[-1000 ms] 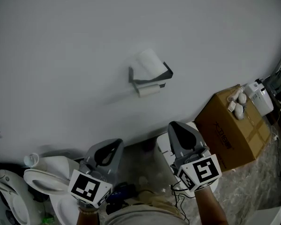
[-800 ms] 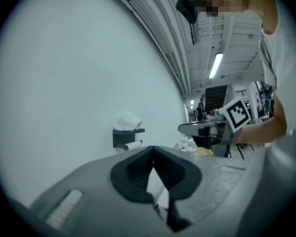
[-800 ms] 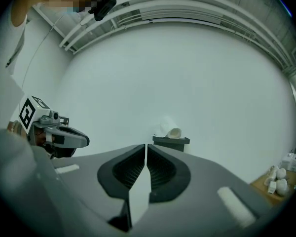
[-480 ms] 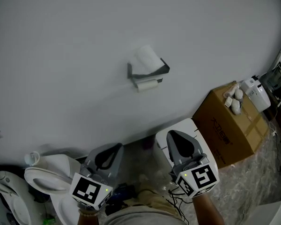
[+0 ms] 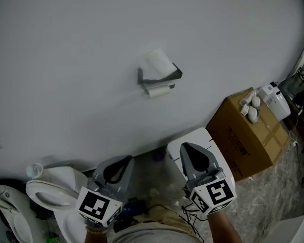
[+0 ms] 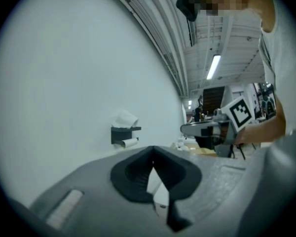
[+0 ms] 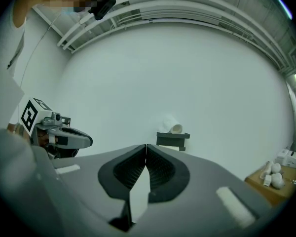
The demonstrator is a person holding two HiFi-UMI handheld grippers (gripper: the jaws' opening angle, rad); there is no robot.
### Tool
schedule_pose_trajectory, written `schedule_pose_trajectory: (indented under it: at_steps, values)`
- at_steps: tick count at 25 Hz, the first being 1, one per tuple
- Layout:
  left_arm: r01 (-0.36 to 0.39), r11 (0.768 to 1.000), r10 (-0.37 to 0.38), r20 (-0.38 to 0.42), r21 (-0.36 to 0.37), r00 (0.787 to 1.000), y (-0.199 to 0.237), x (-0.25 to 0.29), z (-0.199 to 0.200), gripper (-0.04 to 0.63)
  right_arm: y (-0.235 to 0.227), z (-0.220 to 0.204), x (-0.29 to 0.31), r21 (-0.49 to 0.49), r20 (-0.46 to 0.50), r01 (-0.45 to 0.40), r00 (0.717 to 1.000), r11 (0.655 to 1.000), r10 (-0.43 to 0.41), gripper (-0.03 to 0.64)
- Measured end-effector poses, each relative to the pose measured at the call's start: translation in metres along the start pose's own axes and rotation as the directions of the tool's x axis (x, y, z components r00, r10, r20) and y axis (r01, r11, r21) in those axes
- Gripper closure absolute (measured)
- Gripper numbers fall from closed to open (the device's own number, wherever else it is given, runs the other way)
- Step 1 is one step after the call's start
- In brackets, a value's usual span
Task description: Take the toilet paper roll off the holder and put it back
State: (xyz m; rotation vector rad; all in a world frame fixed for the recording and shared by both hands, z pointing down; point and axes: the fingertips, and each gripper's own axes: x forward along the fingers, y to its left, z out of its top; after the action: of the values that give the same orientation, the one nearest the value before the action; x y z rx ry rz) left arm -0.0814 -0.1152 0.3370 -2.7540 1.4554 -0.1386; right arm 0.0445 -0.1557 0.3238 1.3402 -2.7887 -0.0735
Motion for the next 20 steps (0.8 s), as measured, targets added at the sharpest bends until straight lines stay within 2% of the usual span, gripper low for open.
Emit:
schedule_pose_trajectory:
  at_steps: [20]
  values:
    - [0.013,1.000,-0.013,0.009,-0.003,1.000,-0.0058,-0.0025,0.0011,0.604,0.0012,0.0007,-0.0075,-0.011,-0.003,0.009,1.000,1.000,-0.009,0.612]
